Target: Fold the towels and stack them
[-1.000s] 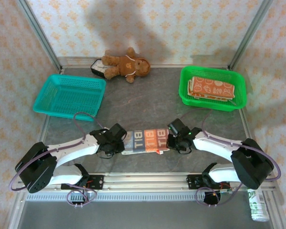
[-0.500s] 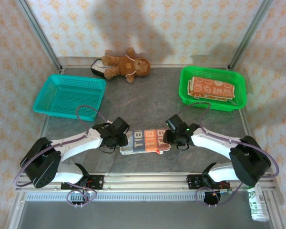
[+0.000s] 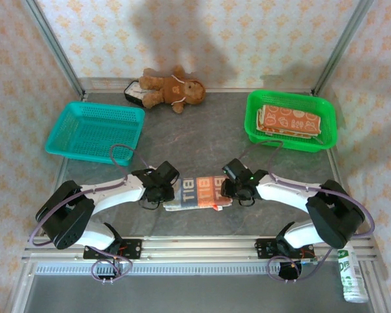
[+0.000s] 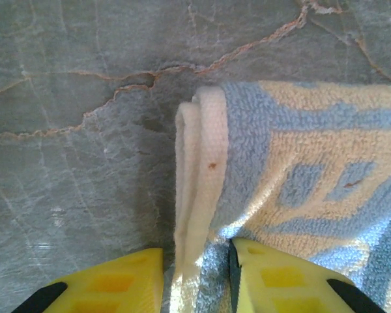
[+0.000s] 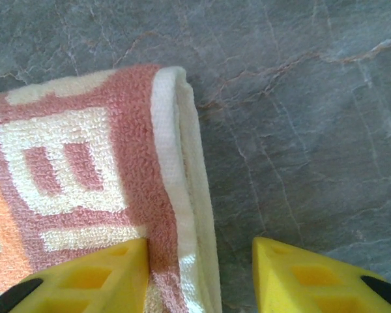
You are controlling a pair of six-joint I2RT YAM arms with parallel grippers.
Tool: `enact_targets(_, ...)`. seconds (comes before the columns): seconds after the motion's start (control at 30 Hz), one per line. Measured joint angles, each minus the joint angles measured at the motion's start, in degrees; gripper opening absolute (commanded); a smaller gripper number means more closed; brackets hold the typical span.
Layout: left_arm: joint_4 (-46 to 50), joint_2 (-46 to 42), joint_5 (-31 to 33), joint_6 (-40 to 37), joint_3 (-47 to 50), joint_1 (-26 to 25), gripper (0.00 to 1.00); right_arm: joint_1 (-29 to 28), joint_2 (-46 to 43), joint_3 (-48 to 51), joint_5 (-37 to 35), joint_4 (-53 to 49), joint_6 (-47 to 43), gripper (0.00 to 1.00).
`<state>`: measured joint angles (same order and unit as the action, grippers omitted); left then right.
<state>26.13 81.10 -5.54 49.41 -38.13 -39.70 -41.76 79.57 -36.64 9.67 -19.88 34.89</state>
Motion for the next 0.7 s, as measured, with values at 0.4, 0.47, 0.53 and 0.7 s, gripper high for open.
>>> enact_targets(0.4,-0.1,-0.1,0.0,0.0,0.1,0.0,0.30,-1.0,-1.6,0.0,-0.7,1.5,2.2,0.44)
enact_targets(0.47,-0.2,-0.1,0.0,0.0,0.2,0.0,0.30,-1.0,-1.2,0.0,-0.7,1.6,2.6,0.44)
enact_targets(0.53,-0.3,-0.1,0.0,0.0,0.3,0.0,0.30,-1.0,-0.2,0.0,-0.6,1.8,2.7,0.44)
enact_targets(0.7,-0.5,-0.1,-0.2,0.0,0.3,0.0,0.30,-1.1,1.2,0.2,-0.7,2.4,3.2,0.40)
